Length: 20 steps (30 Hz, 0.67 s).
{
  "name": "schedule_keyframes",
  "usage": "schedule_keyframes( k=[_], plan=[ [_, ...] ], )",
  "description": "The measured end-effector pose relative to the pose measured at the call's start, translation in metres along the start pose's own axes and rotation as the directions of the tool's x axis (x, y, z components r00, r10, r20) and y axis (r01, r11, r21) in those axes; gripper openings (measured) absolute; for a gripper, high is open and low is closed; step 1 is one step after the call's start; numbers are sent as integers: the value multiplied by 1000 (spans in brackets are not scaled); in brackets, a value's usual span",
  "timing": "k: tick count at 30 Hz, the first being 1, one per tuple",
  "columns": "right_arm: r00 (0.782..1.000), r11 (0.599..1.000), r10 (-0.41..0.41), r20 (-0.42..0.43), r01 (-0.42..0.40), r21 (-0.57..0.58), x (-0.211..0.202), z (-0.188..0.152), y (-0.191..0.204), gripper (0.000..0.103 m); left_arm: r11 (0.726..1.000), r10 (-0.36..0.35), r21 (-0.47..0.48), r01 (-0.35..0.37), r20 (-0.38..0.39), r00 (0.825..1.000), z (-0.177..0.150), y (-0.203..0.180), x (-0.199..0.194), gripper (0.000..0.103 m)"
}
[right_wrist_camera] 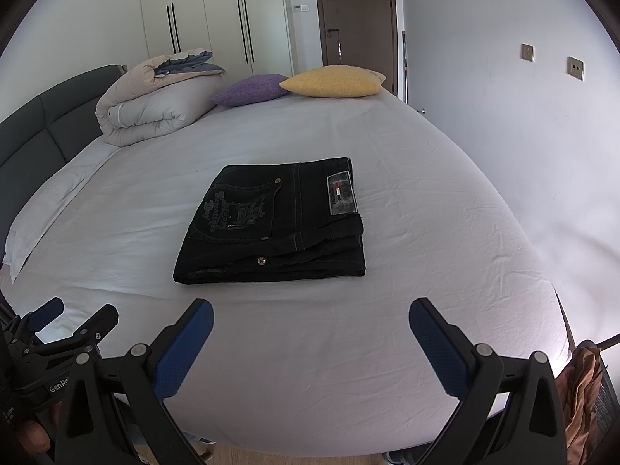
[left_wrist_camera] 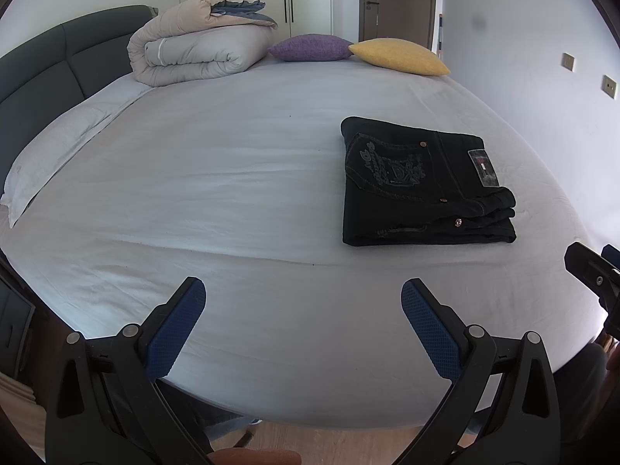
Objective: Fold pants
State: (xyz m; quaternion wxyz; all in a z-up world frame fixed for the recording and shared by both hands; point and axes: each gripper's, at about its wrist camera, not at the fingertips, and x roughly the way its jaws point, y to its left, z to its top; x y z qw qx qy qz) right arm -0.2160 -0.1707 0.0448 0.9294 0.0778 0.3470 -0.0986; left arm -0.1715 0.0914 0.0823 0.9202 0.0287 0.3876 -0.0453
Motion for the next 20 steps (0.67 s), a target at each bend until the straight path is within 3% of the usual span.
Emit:
schedule_keyframes(
  k=[20],
  plan=[
    [1000,1000,2,-4,-2,0,0,-5,2,103,1000,-9,-10,9,-4,1000,-3,1,1,103]
  ],
)
